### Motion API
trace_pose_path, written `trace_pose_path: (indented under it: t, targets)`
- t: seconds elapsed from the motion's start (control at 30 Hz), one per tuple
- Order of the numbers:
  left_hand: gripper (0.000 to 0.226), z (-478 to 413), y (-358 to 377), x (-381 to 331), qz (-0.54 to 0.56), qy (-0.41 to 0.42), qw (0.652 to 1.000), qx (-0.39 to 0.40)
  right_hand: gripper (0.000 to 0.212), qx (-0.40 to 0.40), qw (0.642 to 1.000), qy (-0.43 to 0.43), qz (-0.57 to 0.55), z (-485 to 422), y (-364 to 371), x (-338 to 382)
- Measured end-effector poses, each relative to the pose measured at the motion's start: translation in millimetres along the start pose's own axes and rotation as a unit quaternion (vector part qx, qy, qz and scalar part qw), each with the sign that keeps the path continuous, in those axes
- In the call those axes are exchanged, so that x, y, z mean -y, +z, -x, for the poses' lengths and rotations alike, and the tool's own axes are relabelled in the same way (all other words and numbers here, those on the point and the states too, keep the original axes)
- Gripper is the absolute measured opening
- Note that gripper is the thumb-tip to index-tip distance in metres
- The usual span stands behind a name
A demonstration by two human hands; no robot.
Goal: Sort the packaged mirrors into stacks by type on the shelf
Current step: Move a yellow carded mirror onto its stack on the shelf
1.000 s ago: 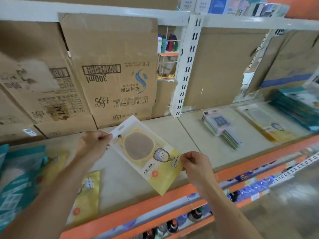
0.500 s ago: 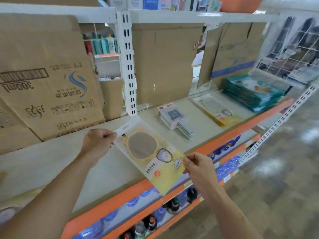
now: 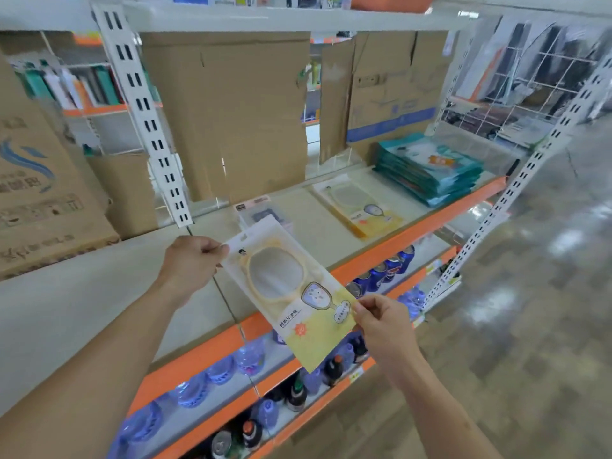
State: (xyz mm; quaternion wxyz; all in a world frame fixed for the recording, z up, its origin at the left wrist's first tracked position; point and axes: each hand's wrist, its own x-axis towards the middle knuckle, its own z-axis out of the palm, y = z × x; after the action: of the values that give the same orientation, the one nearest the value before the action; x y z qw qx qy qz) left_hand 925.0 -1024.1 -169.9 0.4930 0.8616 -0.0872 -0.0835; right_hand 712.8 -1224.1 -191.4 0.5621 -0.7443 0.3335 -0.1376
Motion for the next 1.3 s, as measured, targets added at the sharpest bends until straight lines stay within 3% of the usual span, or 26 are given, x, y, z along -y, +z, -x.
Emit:
trace_pose_path:
  t: [0.27, 0.47, 0.67, 0.93, 1.3]
  targets:
    - [0.016, -17, 41, -36, -0.005, 0.022, 1.000, 0.021, 0.014, -0.018, 0.999, 0.006, -0.040, -26, -37, -6]
    - [0.024, -53, 77, -60, -0.011, 0.028, 0.998, 0.050, 0.014, -0.048, 0.998, 0.015, -0.028, -60, -55, -13]
    - [0.017, -95, 116, -83, 0.003, 0.023, 0.998, 0.061, 0.014, -0.072, 0.997, 0.013, -0.014, -105, -74, -10]
    - [0.016, -155, 143, -95, -0.049, 0.045, 0.994, 0.085, 0.014, -0.089, 0.995, 0.028, -0.024, -158, -76, -3]
    - [0.014, -202, 188, -106, -0.032, -0.002, 0.996, 0.087, 0.014, -0.089, 0.995, -0.005, 0.045, -214, -90, 2]
